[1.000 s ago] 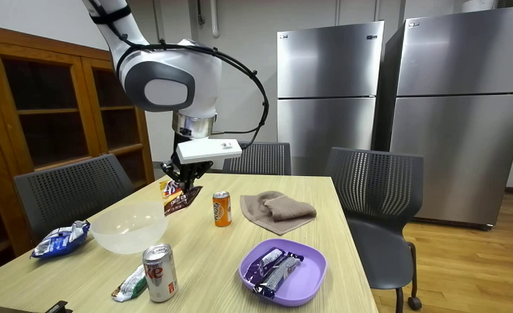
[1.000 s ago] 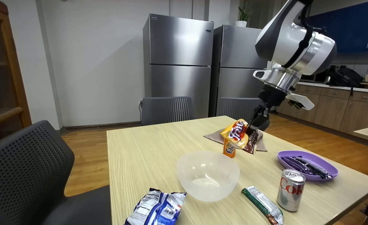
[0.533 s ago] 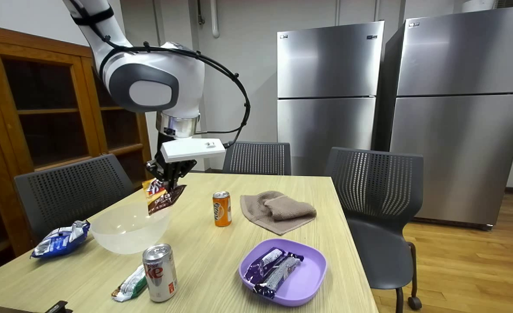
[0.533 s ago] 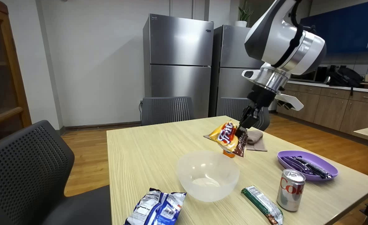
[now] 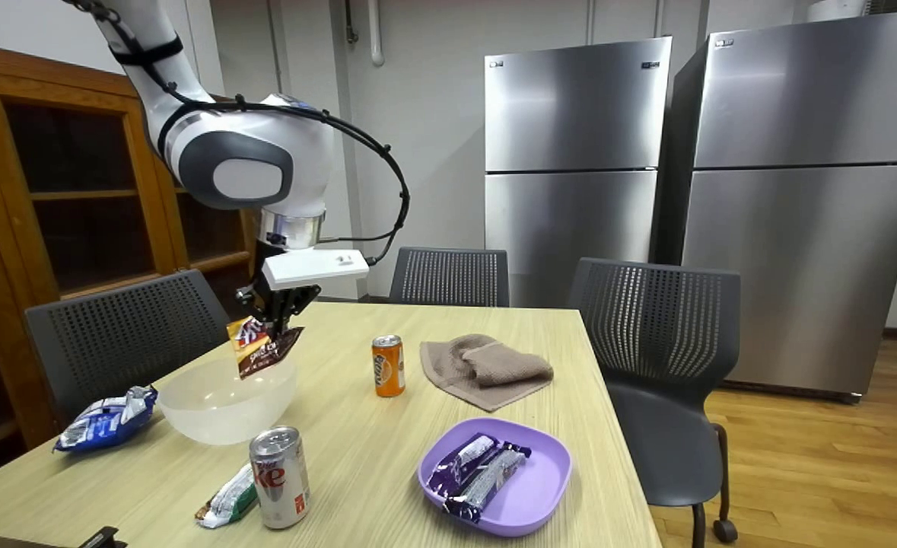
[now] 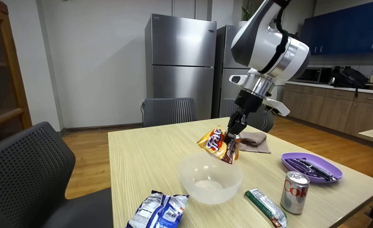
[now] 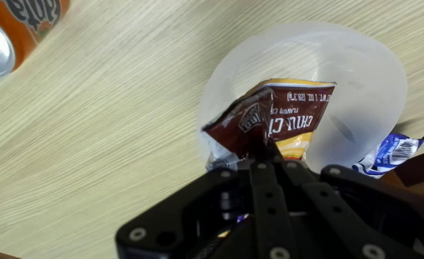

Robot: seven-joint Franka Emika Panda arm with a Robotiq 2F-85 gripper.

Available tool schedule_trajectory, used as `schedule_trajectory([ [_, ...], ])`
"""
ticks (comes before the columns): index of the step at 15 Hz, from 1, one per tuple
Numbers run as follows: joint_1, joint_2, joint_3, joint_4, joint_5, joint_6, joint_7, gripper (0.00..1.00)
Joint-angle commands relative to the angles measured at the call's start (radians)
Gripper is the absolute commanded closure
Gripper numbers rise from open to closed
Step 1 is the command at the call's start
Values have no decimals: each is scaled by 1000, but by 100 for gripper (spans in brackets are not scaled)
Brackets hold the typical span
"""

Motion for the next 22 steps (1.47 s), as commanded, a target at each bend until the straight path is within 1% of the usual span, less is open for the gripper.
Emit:
schedule_trajectory([
  [1,16,71,20,60,4,45,31,100],
  [8,8,180,63,127,-9,128,76,100],
  [9,31,191,43,133,7,135,68,84],
  [10,29,198,45,136,10,143,68,72],
  [11,26,200,46,137,14,146,64,66],
  [13,18,193,49,127,20,157,49,52],
  [14,17,188,48,121,19,164,46,43],
  [17,10,157,58,89,25,173,22,22],
  [18,10,142,60,71,25,181,13,13],
  [20,5,109,70,39,31,198,-18,0],
  [22,-1,77,81,10,40,211,-54,0],
])
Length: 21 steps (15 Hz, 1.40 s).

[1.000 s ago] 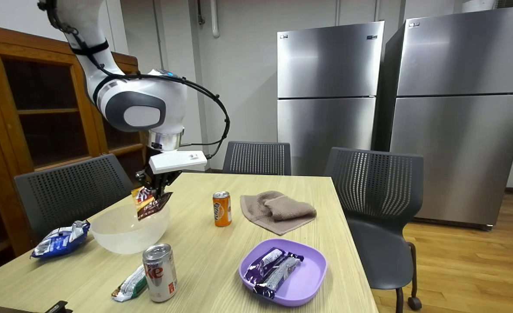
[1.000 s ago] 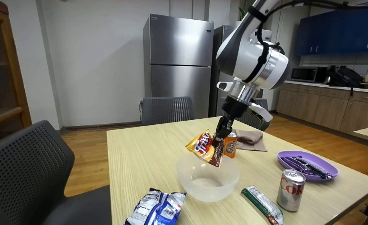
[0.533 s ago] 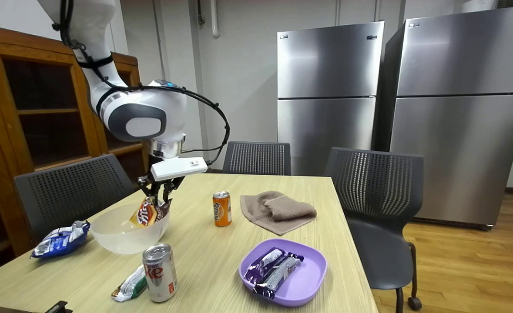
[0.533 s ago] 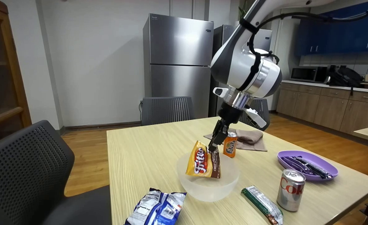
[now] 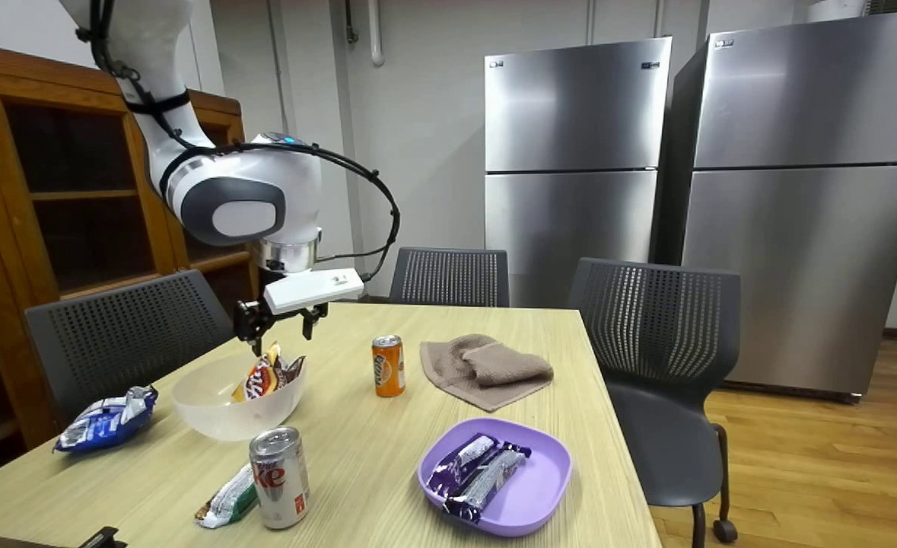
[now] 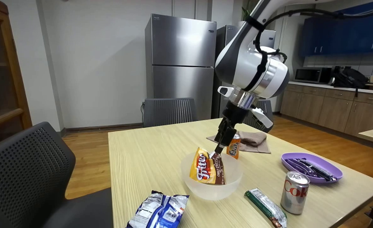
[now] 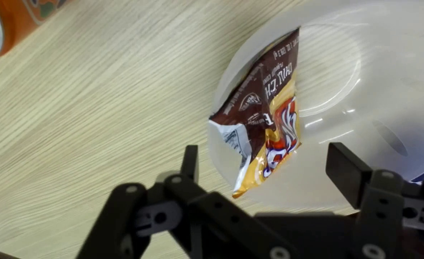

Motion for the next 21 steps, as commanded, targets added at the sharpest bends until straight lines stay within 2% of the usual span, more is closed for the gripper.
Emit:
schedule_trajectory([
  [1,-22,-101,37,-86,41,32,-86,0],
  [3,-30,-151,49,-116,57,14,-124,0],
  [6,-48,-235,73,-155,137,-13,-219,0],
  [9,-35,-296,73,-186,201,-23,-286,0],
  [11,-19,-322,69,-209,201,-15,-278,0],
  [16,15,-339,52,-287,-72,16,68,0],
  [17,50,-339,10,-298,-137,8,144,0],
  [19,58,-343,-10,-309,-275,-13,298,0],
  [20,32,-297,18,-274,-185,2,177,0],
  [21,36,-295,13,-279,-209,2,209,0],
])
